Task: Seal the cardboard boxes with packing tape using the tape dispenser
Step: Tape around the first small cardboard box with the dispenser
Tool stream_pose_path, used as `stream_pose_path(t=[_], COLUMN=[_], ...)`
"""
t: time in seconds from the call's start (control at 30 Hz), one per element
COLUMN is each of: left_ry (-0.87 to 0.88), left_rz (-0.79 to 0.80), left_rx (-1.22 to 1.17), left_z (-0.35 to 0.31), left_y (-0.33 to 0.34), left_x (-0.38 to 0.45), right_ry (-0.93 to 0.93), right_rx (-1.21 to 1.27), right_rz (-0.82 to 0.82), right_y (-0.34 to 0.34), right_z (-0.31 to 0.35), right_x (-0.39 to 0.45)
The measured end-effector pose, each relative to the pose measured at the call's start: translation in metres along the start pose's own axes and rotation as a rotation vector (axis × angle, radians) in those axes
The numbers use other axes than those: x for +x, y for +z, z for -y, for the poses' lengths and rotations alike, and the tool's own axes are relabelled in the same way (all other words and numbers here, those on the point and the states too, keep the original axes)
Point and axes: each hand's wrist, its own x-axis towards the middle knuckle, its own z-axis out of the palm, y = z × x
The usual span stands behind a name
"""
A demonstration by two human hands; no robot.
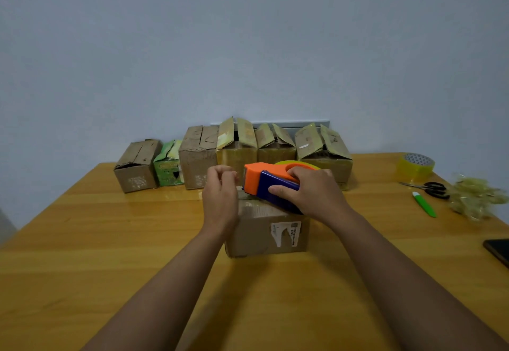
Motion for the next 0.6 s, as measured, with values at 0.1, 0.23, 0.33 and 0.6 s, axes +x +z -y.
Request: stream_pose_path(t=[0.1, 0.23, 0.33, 0.6], left_ry=[-0.002, 0.031, 0.028, -0.092], left_rz=[-0.021, -0.122, -0.139, -0.215], left_rx=[0.062, 0.086, 0.035, -0.181], left_z=[-0.001, 0.002, 0.003, -0.002], left_y=[0.001, 0.004, 0.002, -0.003], left_x=[0.001, 0.004, 0.003, 0.006], right_ry=[-0.003, -0.059, -0.064, -0.11], right_rx=[-0.08, -0.087, -0.06, -0.007], right_rz=[-0.026, -0.094, -0.093, 0.016], right_y=[0.0, -0.001, -0.012, -0.061], right_z=[0.004, 0.002, 0.001, 0.017], right_x=[-0.004, 0.003, 0.012, 0.039])
